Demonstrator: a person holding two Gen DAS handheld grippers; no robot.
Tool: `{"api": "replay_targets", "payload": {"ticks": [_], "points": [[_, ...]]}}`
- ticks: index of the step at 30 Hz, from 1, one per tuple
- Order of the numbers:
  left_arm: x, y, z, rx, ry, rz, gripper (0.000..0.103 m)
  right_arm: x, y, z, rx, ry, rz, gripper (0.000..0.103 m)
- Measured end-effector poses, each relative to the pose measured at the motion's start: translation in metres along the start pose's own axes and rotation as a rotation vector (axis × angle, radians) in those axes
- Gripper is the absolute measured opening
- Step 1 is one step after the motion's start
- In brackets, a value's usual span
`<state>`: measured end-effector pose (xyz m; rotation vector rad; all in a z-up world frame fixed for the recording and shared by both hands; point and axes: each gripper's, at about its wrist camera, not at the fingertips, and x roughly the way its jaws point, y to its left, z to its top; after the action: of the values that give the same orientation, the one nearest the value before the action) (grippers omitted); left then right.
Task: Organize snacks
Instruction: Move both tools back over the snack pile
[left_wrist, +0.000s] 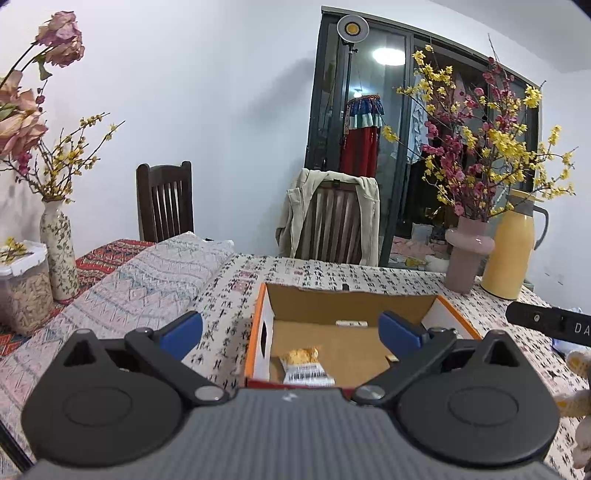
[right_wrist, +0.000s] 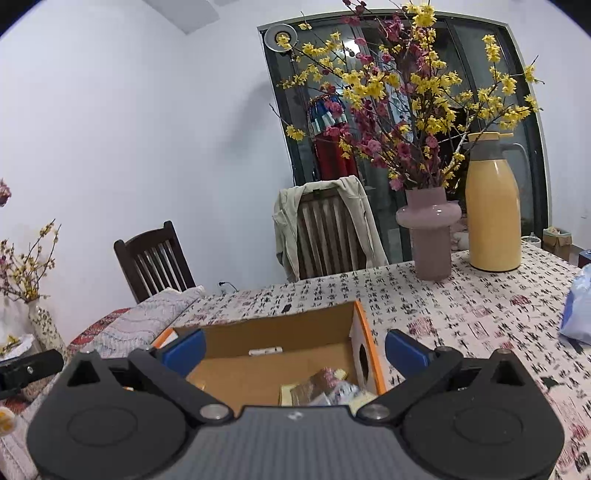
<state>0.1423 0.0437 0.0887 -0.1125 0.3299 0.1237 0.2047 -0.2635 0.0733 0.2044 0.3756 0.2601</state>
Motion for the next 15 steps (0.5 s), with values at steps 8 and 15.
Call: {"api": "replay_targets", "payload": {"ticks": [8, 15], "points": [[-0.035, 0.005, -0.019, -0.002, 0.008, -0.010, 0.103, -0.038, 0.001, -0.029, -0.014, 0.031, -0.005, 0.103], [-0.059, 0.007, -0.039, 0.004, 0.032, -0.016, 0.103, -0.067, 0.001, -0.051, -0.008, 0.054, -0.011, 0.103]]}}
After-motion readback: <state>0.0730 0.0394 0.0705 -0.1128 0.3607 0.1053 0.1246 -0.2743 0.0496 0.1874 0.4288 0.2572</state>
